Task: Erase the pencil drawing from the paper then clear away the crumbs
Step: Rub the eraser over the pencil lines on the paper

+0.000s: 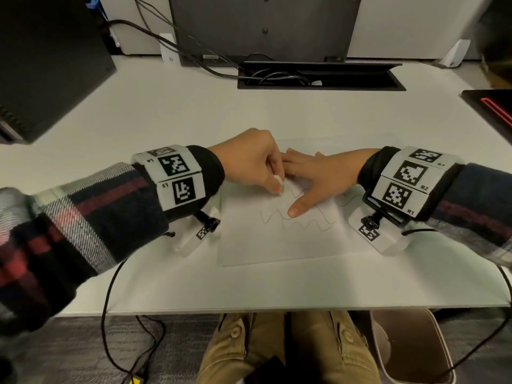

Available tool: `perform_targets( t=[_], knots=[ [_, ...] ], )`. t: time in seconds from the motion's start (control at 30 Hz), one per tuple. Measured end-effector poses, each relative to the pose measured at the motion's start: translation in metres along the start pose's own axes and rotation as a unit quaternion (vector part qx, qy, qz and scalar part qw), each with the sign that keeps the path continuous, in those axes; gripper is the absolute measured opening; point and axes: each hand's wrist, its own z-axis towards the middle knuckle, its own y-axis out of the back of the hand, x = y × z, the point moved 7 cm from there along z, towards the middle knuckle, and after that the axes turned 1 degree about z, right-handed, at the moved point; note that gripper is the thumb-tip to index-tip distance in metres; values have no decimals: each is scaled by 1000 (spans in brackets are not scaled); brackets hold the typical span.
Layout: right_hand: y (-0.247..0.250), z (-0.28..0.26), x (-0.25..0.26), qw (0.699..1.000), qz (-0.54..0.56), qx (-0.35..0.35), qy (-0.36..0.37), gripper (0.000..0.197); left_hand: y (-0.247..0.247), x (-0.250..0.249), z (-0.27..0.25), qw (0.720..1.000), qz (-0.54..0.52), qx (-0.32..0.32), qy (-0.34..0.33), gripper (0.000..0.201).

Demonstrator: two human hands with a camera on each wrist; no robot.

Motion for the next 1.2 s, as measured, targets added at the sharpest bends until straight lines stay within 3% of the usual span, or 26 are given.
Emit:
perform_targets(
  t=[0.1, 0.3, 0.43, 0.57, 0.7, 0.87, 1.1, 1.2],
  knots=[
    [-1, 0, 0, 1000, -3, -3, 3, 110, -12, -6, -7, 998, -20, 54, -20, 13],
    [-4, -3, -2, 999, -18, 15, -22, 108, 13, 14, -2, 999, -1, -29, 30, 20],
    [-6, -4, 0, 1000, -20, 19, -11, 108, -2, 9, -7, 1000, -12, 25, 15, 17],
    [-4, -8, 3, 1000, -15, 17, -12, 106, 2, 9, -6, 999, -28, 8, 16, 19],
    [-4, -8, 5, 1000, -17, 13, -18, 107, -12, 1, -12, 996, -18, 88, 2, 17],
    [-2, -15, 3, 999, -17, 7, -49, 112, 33, 22, 0, 996, -36, -76, 30, 18],
    [16, -15, 6, 998, -13, -55, -32, 95, 33, 38, 9, 995, -18, -80, 63, 14],
    [16, -9, 5, 999, -11, -43, -31, 98, 32, 39, 13, 995, 1, -76, 71, 21]
  ],
)
